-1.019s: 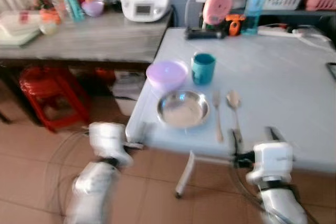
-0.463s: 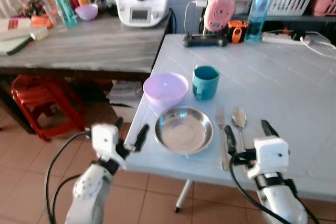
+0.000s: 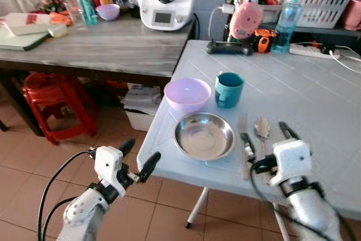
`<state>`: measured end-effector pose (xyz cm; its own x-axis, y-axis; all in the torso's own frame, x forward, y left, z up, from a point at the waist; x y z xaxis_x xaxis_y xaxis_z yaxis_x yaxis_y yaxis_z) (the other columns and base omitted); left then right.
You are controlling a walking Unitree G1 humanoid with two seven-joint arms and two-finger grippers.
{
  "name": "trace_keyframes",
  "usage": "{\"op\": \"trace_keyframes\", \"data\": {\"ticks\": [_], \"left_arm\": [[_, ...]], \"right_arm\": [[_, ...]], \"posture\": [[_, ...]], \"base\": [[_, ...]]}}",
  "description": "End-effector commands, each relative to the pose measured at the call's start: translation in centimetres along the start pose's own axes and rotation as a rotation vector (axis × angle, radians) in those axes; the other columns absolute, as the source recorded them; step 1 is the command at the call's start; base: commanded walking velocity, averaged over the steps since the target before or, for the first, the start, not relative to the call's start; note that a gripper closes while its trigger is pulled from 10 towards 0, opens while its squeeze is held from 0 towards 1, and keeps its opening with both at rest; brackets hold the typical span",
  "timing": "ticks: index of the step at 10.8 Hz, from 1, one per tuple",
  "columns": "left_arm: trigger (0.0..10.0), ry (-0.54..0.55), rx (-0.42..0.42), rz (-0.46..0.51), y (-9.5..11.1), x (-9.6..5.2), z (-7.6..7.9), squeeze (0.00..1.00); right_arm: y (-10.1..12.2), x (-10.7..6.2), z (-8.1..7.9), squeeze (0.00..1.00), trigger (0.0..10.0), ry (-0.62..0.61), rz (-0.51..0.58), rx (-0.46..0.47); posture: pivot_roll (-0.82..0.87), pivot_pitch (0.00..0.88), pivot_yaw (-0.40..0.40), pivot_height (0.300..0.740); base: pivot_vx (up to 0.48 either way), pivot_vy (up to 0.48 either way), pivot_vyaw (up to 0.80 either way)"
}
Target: Setting the table
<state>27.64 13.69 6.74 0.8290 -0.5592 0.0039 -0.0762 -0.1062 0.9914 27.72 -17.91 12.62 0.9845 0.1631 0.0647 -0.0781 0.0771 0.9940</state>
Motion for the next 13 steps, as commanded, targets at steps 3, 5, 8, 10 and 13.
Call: {"op": "trace_keyframes", "data": {"ticks": [3, 5, 8, 10, 13], "left_arm": [[10.0, -0.116, 0.087, -0.037, -0.7, -1.4, -0.1, 0.0], [10.0, -0.12, 0.071, -0.026, -0.7, -1.3, 0.3, 0.0], [10.0, -0.086, 0.073, -0.018, -0.7, -1.5, 0.0, 0.0], [10.0, -0.08, 0.08, -0.029, -0.8, -1.8, -0.3, 0.0], [10.0, -0.106, 0.094, -0.008, -0.6, -1.7, -0.4, 0.0]], "right_arm": [[-0.9, 1.5, 2.9, 0.0, 10.0, -0.038, -0.081, 0.124], [-1.2, 2.7, 2.2, 1.0, 10.0, -0.005, -0.086, 0.195], [-0.4, 4.1, -0.9, 1.0, 10.0, 0.101, -0.071, 0.245], [-0.8, 4.4, -2.1, 0.0, 10.0, 0.137, -0.111, 0.283], [-1.9, 4.4, -3.6, 0.0, 10.0, 0.184, -0.197, 0.373]], "posture": [[0.0, 0.059, 0.04, 0.74], [0.01, 0.064, 0.044, 0.74], [0.03, 0.067, 0.042, 0.74], [0.04, 0.068, 0.044, 0.74], [0.03, 0.067, 0.048, 0.74]], "base": [[0.0, 0.0, 0.0], [0.0, 0.0, 0.0], [0.0, 0.0, 0.0], [0.0, 0.0, 0.0], [0.0, 0.0, 0.0]]}}
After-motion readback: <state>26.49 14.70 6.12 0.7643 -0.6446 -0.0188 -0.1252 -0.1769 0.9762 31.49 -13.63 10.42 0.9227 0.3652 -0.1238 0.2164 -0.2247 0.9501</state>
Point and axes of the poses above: a point about 5 cm out from each wrist's last joint towards the gripper, its own x axis pointing out of the wrist towards the gripper, its own y axis along the axis of the wrist's last joint, z = x × y, the point moved 5 cm from there along x, pointing out of the wrist towards the gripper, and after that the axes turned 14 degrees about x, right-handed, at the moved point
